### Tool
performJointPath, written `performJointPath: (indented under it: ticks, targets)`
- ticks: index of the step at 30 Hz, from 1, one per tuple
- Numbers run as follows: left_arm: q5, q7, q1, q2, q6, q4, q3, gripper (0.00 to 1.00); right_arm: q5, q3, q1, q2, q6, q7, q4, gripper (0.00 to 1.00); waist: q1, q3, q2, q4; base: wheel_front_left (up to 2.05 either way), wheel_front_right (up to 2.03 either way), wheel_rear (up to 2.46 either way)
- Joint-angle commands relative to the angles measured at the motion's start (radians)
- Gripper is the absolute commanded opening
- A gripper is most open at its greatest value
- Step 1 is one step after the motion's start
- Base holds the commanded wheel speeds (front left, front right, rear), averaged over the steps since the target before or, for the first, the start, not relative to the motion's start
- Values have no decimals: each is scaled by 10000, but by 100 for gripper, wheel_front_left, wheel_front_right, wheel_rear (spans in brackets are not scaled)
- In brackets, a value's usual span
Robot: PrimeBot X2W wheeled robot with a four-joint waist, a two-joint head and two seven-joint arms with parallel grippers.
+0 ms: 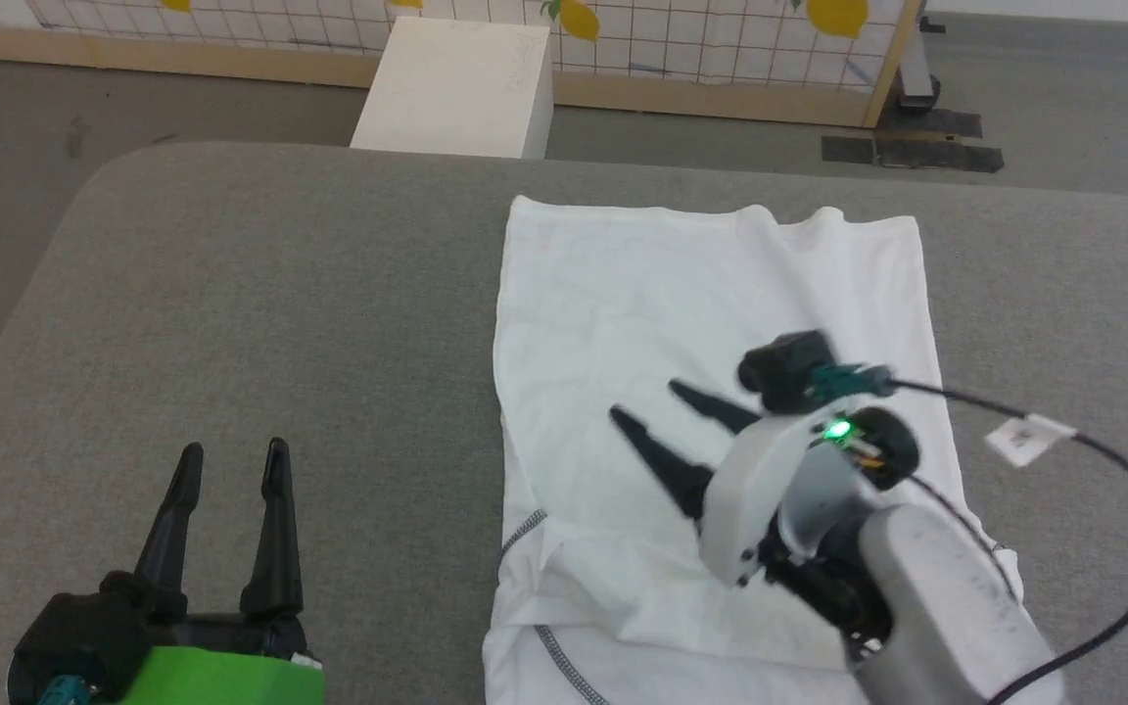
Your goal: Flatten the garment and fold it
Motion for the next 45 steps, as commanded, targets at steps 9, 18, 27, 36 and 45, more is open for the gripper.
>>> performJointPath:
  ticks: [9, 18, 27, 36, 45]
  targets:
    - [-80, -39, -43, 60, 54, -253, -64, 100, -1836, -5062, 2271, -23, -13, -196, -4626, 100, 1, 33, 0, -837, 0, 0, 0]
    - [-52, -275, 215, -29, 43, 202, -196, 100, -2533, -6479, 4337, -16, -13, -1994, -5042, 100, 1, 287, 0, -1077, 0, 0, 0]
    - [55, 1236, -2267, 1277, -540, -179, -92, 100, -2503, -6703, 4152, -15, -13, -2345, -5450, 100, 1, 1288, 0, -1061, 0, 0, 0]
    - [-1333, 4576, -7920, 3076, -1242, 1150, -598, 100, -2741, -6144, 3258, -15, -13, -2124, -6331, 100, 1, 3076, 0, -1142, 0, 0, 0]
    - [-2210, 6433, -11123, 3790, -1320, 3455, -1974, 100, -2625, -5796, 2911, -15, -13, -2262, -6525, 100, 1, 4367, 0, -1593, 0, 0, 0]
